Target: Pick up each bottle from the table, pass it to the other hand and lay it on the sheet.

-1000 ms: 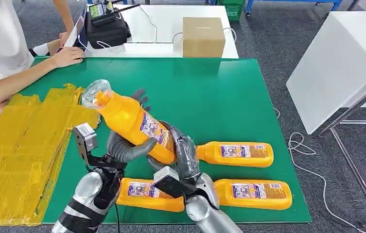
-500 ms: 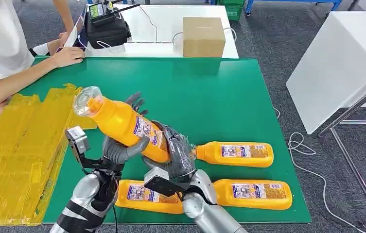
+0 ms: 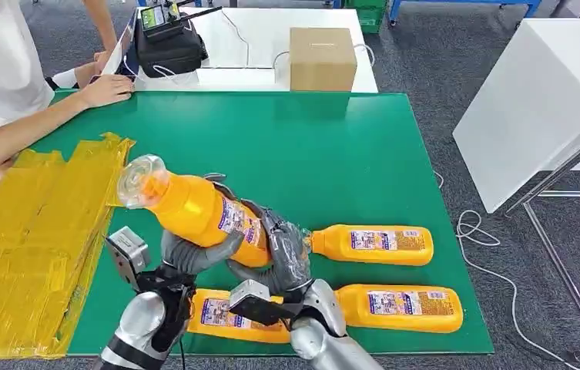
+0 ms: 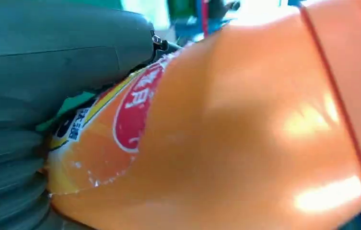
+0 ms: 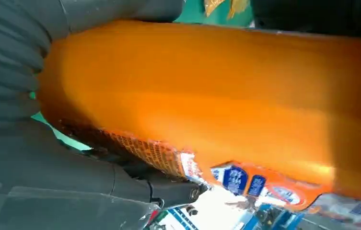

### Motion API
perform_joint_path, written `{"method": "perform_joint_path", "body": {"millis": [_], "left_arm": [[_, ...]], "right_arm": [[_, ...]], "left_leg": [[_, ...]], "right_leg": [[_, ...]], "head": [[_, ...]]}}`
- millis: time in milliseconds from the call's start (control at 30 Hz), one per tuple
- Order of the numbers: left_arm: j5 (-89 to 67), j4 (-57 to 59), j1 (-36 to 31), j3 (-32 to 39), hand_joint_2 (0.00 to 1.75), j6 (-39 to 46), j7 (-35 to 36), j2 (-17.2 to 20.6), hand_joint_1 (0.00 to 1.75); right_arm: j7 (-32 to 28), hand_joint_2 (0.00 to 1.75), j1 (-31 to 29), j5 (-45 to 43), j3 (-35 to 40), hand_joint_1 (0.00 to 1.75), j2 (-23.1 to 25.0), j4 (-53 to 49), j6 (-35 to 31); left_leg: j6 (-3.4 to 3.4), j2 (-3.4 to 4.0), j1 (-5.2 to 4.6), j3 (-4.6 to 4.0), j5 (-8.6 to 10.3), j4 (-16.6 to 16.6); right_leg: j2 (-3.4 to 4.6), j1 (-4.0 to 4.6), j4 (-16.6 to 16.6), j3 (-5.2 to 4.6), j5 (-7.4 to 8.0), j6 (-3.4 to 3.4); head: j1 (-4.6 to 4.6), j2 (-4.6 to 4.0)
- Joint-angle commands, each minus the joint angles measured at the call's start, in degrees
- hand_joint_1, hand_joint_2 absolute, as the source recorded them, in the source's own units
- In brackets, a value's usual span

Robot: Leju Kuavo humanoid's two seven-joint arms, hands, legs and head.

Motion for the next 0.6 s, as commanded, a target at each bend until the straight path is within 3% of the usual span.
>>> {"method": "perform_joint_path", "body": {"millis": [33, 167, 233, 367, 467, 600], "left_arm": [[-23.4, -4.7, -3.5, 3.7, 1.75, 18.1, 0.9, 3.8, 1.75], [-25.1, -4.9, -3.9, 4.4, 1.75, 19.1, 1.3, 4.6, 1.75], [-40.8, -3.2, -4.5, 6.1, 1.75, 27.1, 7.0, 5.6, 1.75], [-74.9, 2.4, -7.3, 12.2, 1.75, 32.4, 23.4, 11.2, 1.75], [-79.0, 6.2, -9.4, 13.8, 1.75, 31.0, 26.2, 13.9, 1.75], [-83.1, 16.5, -17.7, 9.9, 1.75, 12.4, 30.5, 21.4, 1.75]], "right_arm": [[1.4, 1.75, 9.2, -4.8, -7.9, 0.00, -5.0, -23.4, 3.9], [2.4, 1.75, 10.3, -5.4, -9.0, 0.00, -5.8, -27.4, 5.1], [1.0, 1.75, 12.0, -9.0, -11.3, 0.00, -6.2, -31.5, 6.6], [2.1, 1.75, 15.7, -15.3, -17.2, 0.00, -8.7, -42.9, 11.2], [2.2, 1.75, 16.4, -16.4, -19.5, 0.00, -9.0, -45.4, 13.1], [1.7, 1.75, 16.6, -17.2, -22.4, 0.00, -8.6, -47.8, 13.6]], "left_leg": [[-0.15, -0.14, 0.04, 0.22, -0.10, 0.0], [-0.12, -0.07, 0.03, 0.07, -0.04, 0.0], [-0.13, -0.11, 0.00, 0.23, -0.08, 0.0], [-0.14, -0.04, -0.01, 0.26, -0.08, 0.0], [-0.14, -0.03, 0.00, 0.23, -0.03, -0.1], [-0.18, 0.01, 0.04, 0.27, -0.05, 0.0]], "right_leg": [[-0.18, 0.03, 0.0, 0.28, -0.13, -0.04], [-0.10, 0.04, 0.0, 0.13, -0.06, -0.04], [-0.14, 0.01, 0.0, 0.30, -0.11, -0.03], [-0.10, -0.01, 0.0, 0.30, -0.11, -0.04], [-0.06, 0.00, 0.0, 0.24, -0.05, -0.05], [-0.11, 0.04, 0.0, 0.27, -0.08, -0.07]], "head": [[-0.02, 0.00], [-0.02, 0.00], [-0.02, 0.00], [0.00, 0.00], [0.00, 0.00], [-0.02, 0.00]]}}
